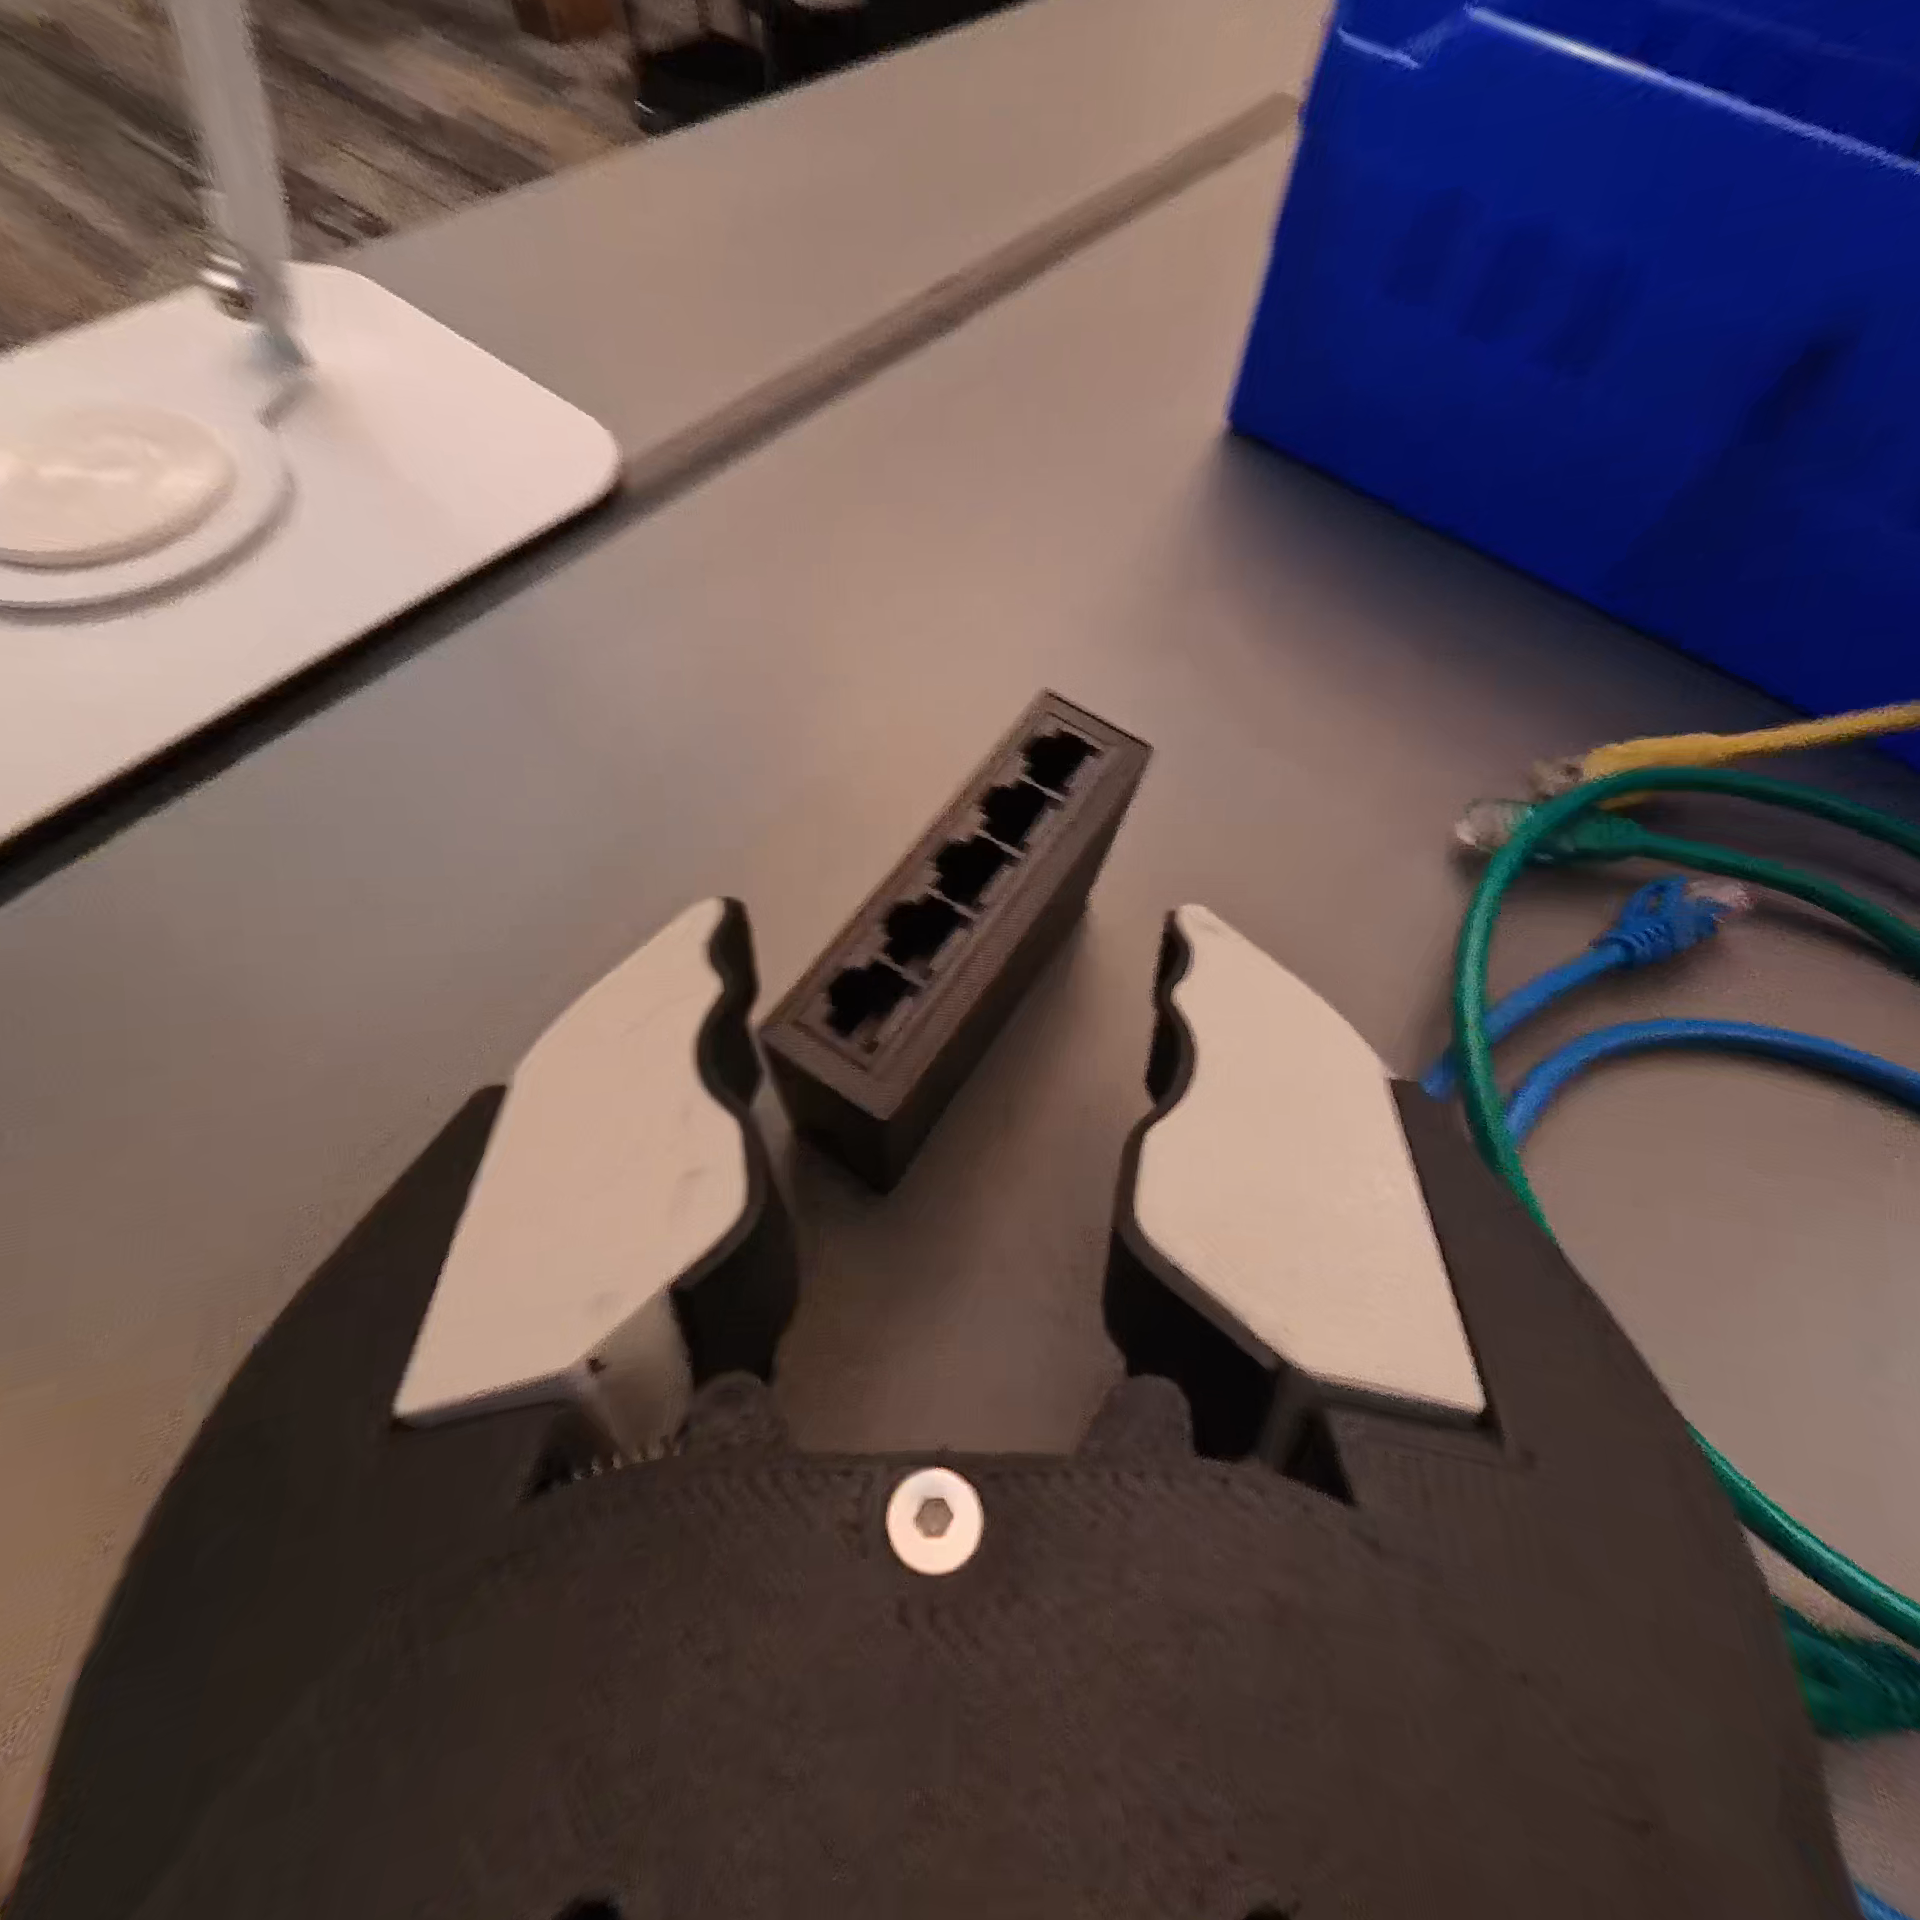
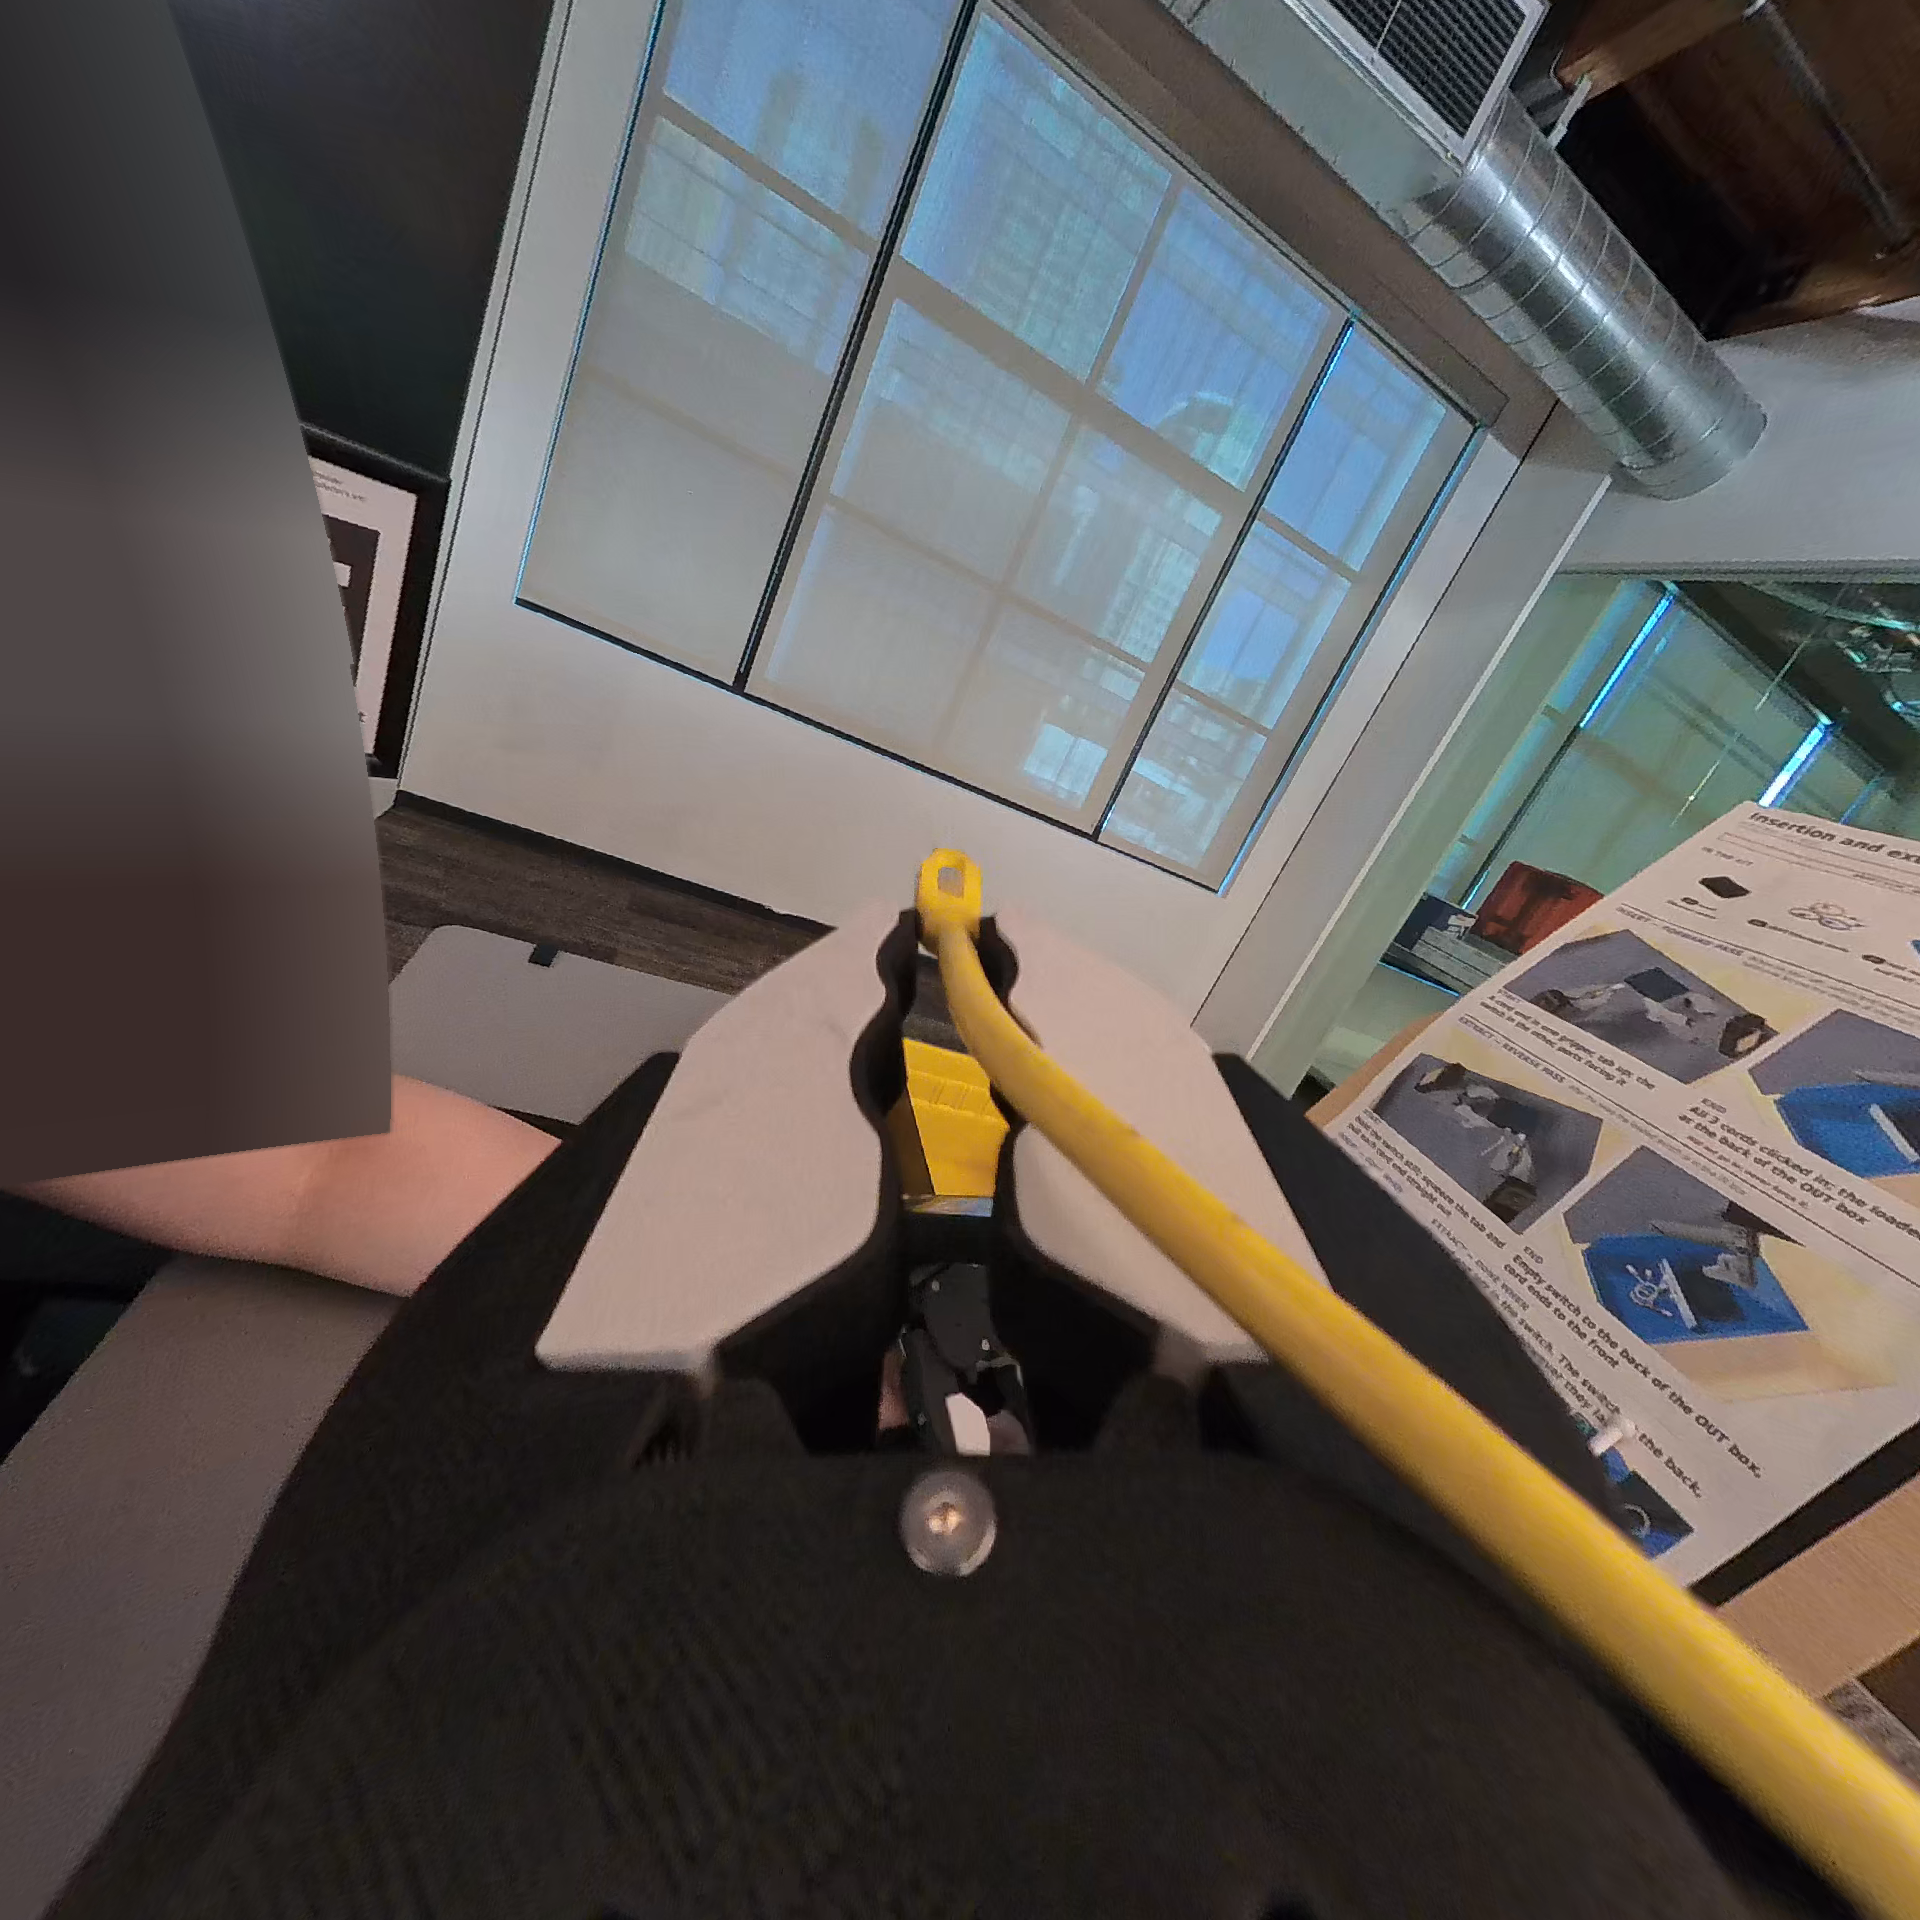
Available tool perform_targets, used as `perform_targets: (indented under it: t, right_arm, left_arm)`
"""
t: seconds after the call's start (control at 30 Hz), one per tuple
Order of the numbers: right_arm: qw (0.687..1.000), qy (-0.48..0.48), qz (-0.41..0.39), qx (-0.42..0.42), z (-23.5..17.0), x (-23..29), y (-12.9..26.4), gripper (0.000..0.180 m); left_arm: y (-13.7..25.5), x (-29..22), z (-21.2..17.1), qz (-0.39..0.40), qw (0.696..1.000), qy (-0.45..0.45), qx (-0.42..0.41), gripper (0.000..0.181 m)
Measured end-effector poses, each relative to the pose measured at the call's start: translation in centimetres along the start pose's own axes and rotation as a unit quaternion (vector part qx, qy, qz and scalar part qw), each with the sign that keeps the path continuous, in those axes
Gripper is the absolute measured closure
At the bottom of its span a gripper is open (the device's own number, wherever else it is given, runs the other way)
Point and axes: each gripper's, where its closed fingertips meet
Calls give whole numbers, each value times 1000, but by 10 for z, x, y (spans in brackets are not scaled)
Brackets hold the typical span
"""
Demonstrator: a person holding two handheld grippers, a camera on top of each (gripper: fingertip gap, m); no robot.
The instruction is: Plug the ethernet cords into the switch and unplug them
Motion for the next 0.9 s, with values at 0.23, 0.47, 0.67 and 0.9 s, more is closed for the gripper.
perform_targets:
  t: [0.23,0.47,0.67,0.9]
  right_arm:
    - [1000,-9,-10,6,-7,-9,1,168]
    - [1000,-1,-14,28,-16,-10,-2,168]
    - [989,-65,-80,108,-55,-40,0,168]
    - [949,-198,-109,220,-131,-56,-6,168]
  left_arm:
    - [-9,-20,-25,-6,992,-89,85,141]
    - [-25,-21,-20,-27,993,-69,96,151]
    - [8,-12,30,50,995,-83,-13,152]
    - [80,-42,98,155,951,-241,-118,153]
Point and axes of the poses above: each gripper's, where its closed fingertips meet, y back along the fingers, z out of its top, x = y × z across the jaws, and after that the axes turned 1 degree about -x, right-handed
